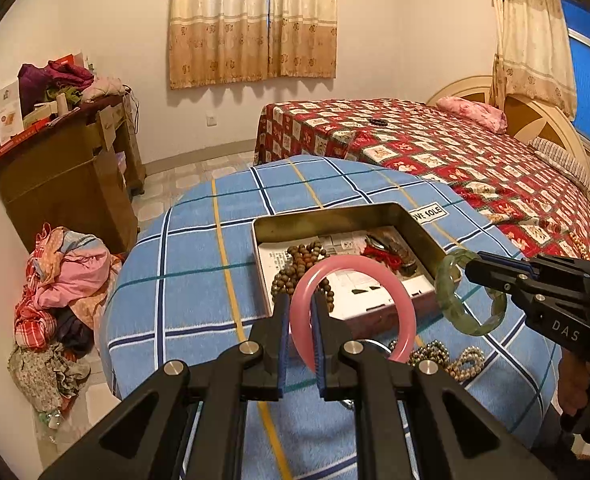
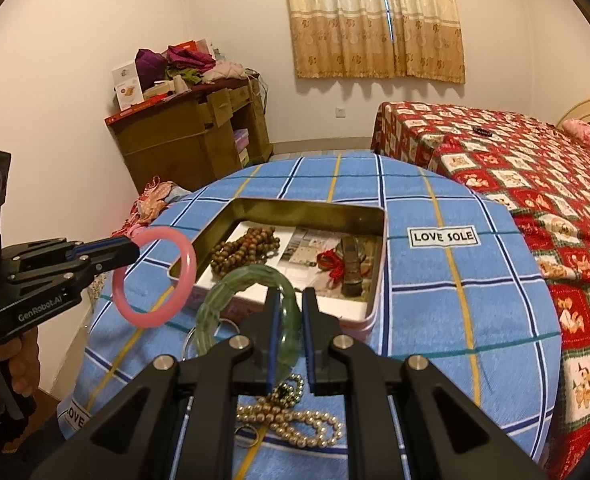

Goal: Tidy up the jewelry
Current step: 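Lift the pink and jade bangles with both tools and carry them over the tin, then lower both bangles into the tin and open both tools, then move the left tool to the silver wire bangle while the right tool approaches the pearl necklace, then close the left tool on the silver bangle while the right tool grasps the pearl necklace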

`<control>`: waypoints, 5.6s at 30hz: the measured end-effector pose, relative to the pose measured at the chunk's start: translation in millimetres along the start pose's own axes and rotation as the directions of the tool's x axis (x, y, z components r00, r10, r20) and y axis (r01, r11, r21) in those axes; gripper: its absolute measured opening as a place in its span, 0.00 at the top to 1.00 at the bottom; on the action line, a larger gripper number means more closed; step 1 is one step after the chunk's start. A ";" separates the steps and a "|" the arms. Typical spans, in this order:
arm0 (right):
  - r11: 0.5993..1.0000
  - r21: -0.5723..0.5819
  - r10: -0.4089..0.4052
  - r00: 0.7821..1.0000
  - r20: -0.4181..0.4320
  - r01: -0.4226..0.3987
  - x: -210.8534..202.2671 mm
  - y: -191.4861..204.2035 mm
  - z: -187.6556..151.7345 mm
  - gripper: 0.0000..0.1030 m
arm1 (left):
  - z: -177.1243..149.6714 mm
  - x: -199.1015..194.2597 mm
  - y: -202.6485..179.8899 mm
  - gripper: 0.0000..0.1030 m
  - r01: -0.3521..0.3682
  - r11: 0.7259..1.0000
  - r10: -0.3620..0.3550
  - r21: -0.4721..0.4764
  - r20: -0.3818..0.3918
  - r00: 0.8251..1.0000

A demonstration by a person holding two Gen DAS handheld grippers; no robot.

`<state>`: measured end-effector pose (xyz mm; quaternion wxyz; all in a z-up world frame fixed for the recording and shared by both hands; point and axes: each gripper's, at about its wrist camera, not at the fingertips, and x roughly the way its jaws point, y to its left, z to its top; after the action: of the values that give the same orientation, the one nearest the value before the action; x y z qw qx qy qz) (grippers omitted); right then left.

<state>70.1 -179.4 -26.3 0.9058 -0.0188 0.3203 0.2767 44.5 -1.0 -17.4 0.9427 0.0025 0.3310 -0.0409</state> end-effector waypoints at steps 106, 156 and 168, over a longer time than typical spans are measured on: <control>0.985 0.059 -0.156 0.986 -0.060 0.160 58.2 -42.0 21.4 0.50 | 22.4 54.9 10.1 0.34 -0.067 0.998 0.067 -0.003 -0.044 0.997; 0.985 -0.006 -0.169 0.968 -0.185 0.171 13.7 -12.6 -77.5 0.57 | -65.5 59.4 -15.2 0.34 -0.078 0.996 0.085 0.043 -0.198 0.977; 0.991 -0.010 -0.133 0.974 -0.181 0.134 12.3 -11.7 -78.1 0.81 | -66.3 54.7 -23.5 0.86 0.005 0.999 0.005 0.053 -0.196 0.981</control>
<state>39.5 -199.8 -97.2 0.8894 -0.0644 0.3997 0.2121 43.9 -26.4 -102.8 0.9050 0.0316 0.4213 -0.0494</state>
